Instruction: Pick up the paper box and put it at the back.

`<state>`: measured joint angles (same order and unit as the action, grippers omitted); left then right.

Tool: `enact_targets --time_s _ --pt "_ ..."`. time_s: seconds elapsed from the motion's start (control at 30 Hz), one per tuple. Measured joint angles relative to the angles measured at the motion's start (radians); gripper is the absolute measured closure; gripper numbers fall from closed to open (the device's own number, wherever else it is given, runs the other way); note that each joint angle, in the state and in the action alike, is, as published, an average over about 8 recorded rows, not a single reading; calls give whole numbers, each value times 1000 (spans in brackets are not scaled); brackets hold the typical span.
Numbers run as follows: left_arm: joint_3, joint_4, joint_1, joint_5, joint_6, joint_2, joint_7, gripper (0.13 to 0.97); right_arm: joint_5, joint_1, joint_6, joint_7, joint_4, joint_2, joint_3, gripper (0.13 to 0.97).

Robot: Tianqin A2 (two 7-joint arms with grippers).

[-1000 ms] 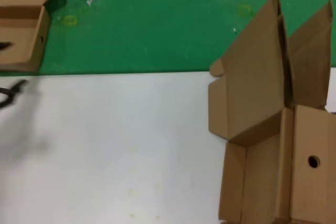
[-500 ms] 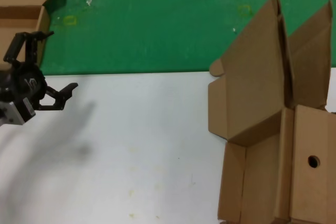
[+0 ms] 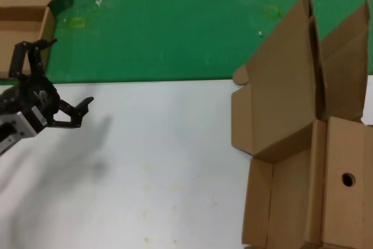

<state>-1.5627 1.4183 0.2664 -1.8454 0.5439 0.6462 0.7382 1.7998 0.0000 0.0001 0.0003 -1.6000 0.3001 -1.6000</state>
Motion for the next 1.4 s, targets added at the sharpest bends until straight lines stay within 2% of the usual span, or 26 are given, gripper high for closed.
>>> enact_targets --time_s 0.27,1.4 --pt "-4 22 -32 5 -66 -42 -89 132 0 0 0 0 0 0 0 129" --pt "-24 116 -170 29 -348 -221 -472 132 0 0 0 0 0 0 0 129"
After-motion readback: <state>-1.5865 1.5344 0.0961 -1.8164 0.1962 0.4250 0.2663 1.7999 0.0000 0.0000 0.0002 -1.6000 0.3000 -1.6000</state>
